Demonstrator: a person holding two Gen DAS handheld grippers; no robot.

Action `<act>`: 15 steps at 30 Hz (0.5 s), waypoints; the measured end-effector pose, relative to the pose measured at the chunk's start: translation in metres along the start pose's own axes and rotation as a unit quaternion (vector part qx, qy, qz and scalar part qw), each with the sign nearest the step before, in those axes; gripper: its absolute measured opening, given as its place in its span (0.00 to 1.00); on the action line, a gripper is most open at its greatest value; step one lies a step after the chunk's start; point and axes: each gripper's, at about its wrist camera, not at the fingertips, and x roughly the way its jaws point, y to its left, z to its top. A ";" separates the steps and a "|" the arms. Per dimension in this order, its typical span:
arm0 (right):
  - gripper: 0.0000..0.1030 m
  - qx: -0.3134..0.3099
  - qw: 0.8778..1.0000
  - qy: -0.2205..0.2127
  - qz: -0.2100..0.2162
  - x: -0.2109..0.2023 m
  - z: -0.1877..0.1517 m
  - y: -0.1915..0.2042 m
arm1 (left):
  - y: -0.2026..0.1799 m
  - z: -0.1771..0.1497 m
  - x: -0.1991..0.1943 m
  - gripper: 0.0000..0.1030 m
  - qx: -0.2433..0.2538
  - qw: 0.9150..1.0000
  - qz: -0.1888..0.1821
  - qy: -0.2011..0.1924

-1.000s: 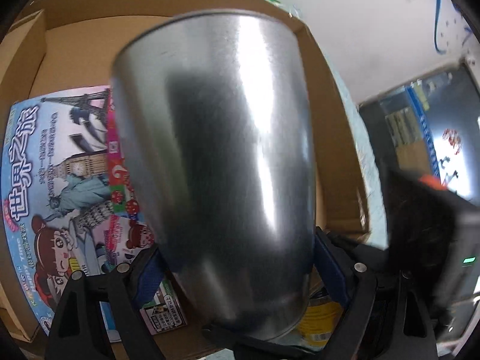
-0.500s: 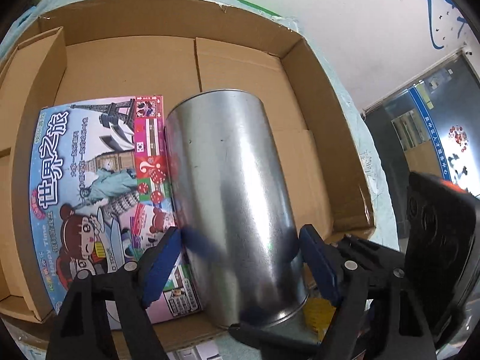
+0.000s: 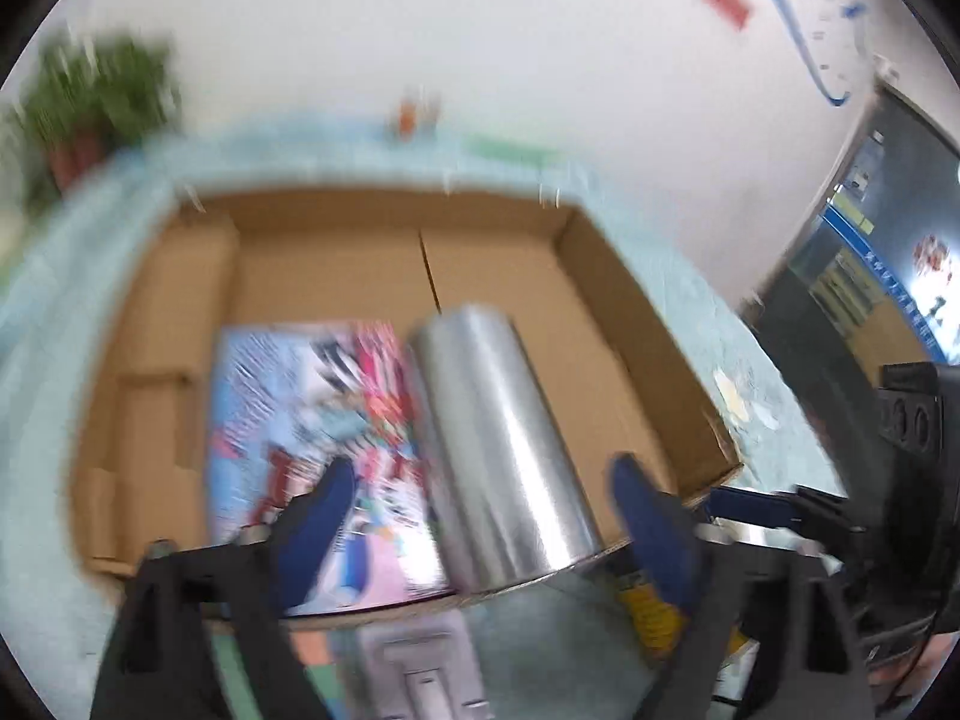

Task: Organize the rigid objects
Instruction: 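Move both grippers to the yellow-labelled jar and close on it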

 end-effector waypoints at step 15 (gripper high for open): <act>0.86 0.025 0.995 -0.046 -0.087 -0.030 -0.071 -0.016 | -0.035 -0.080 -0.048 0.99 -0.040 0.999 -0.020 -0.015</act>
